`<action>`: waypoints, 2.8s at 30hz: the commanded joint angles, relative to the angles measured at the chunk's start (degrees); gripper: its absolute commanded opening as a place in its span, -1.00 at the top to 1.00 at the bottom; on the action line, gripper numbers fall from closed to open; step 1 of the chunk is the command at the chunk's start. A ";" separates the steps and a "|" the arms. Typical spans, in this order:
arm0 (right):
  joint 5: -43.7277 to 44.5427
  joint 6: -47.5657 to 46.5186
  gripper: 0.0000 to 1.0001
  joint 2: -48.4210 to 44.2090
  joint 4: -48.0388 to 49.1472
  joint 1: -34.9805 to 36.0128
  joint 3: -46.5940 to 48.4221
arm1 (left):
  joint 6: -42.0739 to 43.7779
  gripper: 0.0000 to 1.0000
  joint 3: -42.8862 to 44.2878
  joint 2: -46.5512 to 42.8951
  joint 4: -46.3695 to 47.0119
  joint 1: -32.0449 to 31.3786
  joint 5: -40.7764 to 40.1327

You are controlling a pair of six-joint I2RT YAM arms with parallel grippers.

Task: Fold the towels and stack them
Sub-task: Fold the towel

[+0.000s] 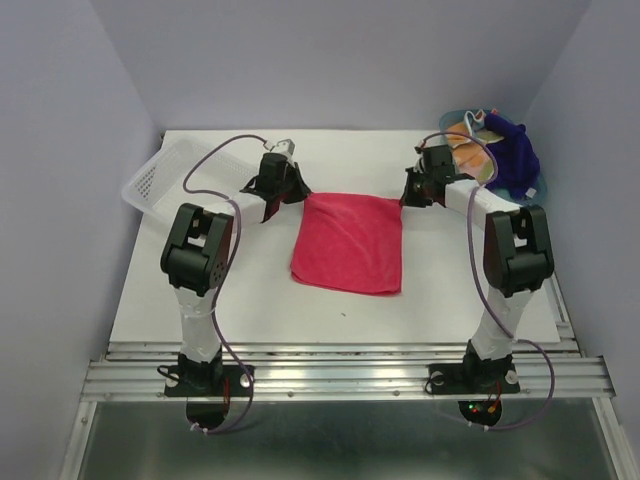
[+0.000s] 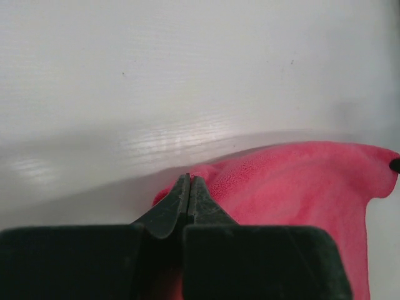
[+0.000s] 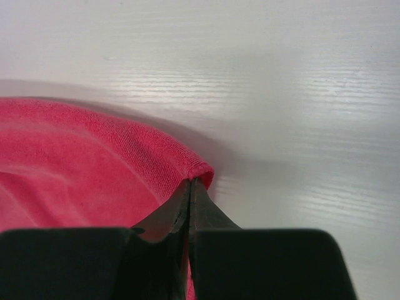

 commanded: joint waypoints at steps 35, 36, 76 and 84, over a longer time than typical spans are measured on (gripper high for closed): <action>-4.98 14.43 0.99 -46.52 7.35 5.29 -44.03 | -6.47 1.00 -43.36 -36.41 18.07 -5.68 -2.70; -4.98 14.78 0.99 -46.70 7.70 5.47 -44.47 | -6.73 1.00 -43.62 -36.94 17.98 -5.77 -2.79; -11.92 17.95 0.29 -48.80 6.12 7.93 -54.32 | -12.80 -0.06 -52.94 -48.45 4.45 -9.72 -9.82; -5.25 18.04 -0.27 -53.46 -0.03 7.93 -49.41 | -12.45 -0.78 -51.19 -52.77 2.25 -10.16 -11.56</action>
